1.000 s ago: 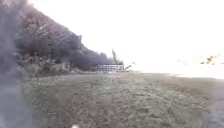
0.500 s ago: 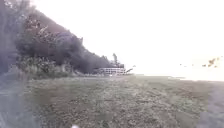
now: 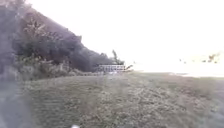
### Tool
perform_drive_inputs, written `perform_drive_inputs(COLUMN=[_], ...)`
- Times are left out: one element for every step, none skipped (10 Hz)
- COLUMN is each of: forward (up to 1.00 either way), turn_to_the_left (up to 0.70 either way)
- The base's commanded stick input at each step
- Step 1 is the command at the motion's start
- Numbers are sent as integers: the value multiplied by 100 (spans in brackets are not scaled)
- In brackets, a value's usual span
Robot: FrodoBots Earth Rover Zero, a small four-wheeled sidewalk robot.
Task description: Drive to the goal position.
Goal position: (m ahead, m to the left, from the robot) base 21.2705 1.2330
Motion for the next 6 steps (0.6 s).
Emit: perform_drive_inputs(forward=[45, 45, 45, 45, 45, 45], turn_to_the_left=[-27, -27, -27, -27, -27, -27])
